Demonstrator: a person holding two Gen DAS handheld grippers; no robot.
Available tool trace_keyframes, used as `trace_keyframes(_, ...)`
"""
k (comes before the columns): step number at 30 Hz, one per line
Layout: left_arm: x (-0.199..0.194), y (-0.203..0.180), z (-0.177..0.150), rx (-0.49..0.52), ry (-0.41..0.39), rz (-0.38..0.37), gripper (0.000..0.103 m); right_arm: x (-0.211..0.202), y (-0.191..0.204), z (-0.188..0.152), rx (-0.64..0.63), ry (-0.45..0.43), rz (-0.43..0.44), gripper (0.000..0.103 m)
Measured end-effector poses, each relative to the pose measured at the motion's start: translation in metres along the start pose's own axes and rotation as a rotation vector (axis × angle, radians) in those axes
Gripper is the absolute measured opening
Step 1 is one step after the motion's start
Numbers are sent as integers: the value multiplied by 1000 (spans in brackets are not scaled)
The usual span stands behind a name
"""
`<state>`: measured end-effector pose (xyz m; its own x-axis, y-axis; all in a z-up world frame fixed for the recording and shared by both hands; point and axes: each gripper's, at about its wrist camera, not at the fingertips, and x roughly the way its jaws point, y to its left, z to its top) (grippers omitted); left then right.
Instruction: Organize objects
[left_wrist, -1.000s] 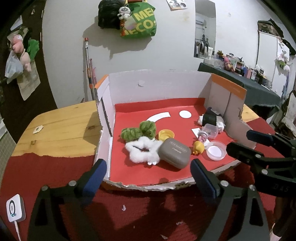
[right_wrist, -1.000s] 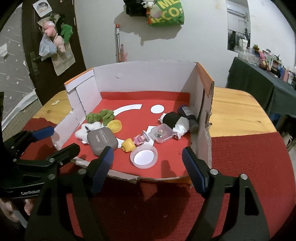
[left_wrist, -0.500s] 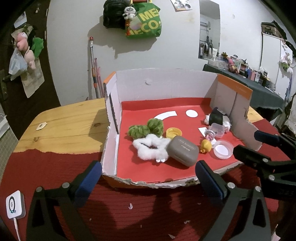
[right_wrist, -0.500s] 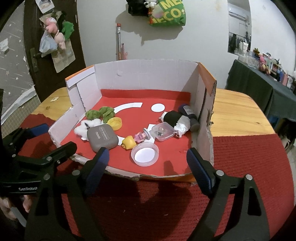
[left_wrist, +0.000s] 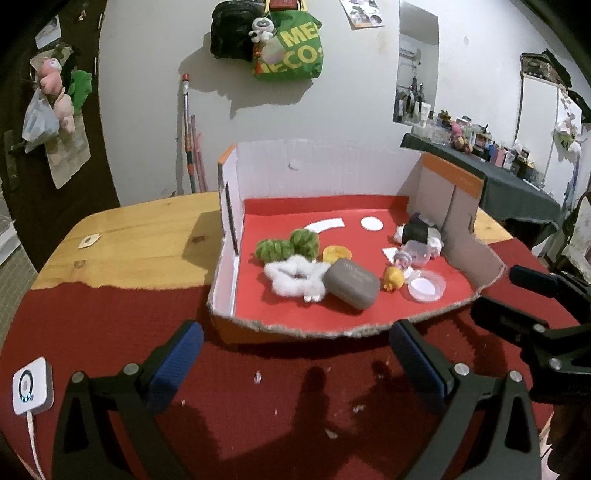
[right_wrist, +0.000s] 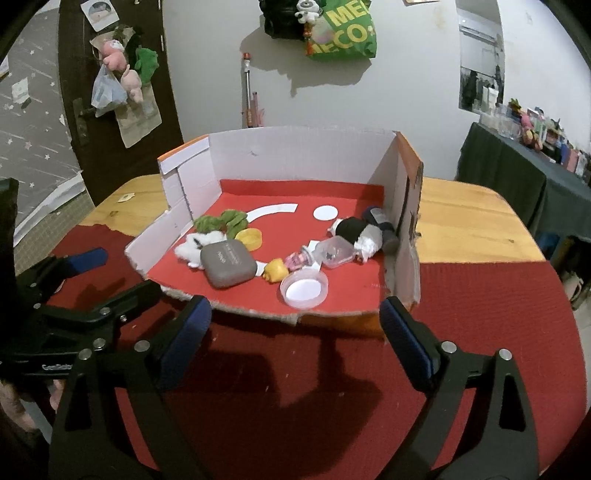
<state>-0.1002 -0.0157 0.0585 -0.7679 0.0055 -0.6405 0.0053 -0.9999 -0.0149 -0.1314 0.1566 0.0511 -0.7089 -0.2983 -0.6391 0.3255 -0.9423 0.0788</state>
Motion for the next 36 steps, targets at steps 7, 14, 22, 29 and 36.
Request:
trace_keyframes(7, -2, 0, -16, -27, 40, -15, 103, 0, -1, -17, 19, 34, -1, 94)
trace_keyframes(14, -1, -1, -29, -33, 78, -11, 103, 4, -2, -32, 34, 62, 6, 94)
trace_keyframes(22, 4, 2, -41, -54, 108, -19, 103, 12, -2, -45, 44, 92, 2, 94)
trace_keyframes(29, 14, 4, -47, -56, 145, -18, 103, 20, -3, -52, 45, 108, -10, 94)
trace_keyframes(36, 19, 8, -48, -73, 181, -23, 103, 21, -7, -53, 66, 104, -2, 94)
